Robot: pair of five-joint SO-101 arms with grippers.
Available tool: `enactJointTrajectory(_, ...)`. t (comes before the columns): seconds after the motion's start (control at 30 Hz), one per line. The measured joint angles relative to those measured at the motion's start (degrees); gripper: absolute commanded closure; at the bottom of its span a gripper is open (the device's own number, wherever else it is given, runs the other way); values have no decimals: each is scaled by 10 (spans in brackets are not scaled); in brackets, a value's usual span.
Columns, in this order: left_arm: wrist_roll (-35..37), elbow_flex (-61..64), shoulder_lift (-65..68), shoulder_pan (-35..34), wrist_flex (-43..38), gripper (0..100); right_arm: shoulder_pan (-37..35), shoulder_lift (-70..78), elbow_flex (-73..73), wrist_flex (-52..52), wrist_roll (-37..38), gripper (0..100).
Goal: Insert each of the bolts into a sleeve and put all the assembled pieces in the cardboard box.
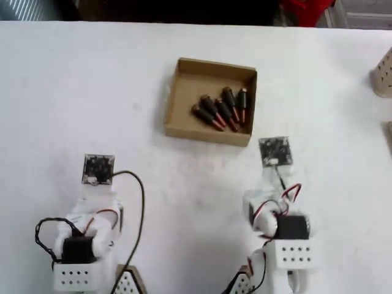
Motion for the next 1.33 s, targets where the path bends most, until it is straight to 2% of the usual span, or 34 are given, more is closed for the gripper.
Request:
enactJointTrajectory(0.17, 0, 0, 0, 0, 0, 980, -16, -109, 102, 6, 0, 981)
enactJointTrajectory(0.27, 0, 0, 0, 0, 0, 980, -18, -177, 133, 49, 0, 981)
enactJointTrajectory(0.4, 0, 0, 0, 0, 0, 980, 15, -265, 151, 83, 0, 981)
enactJointTrajectory(1.33, 0, 0, 0, 0, 0, 980, 25, -267, 169, 74, 0, 981)
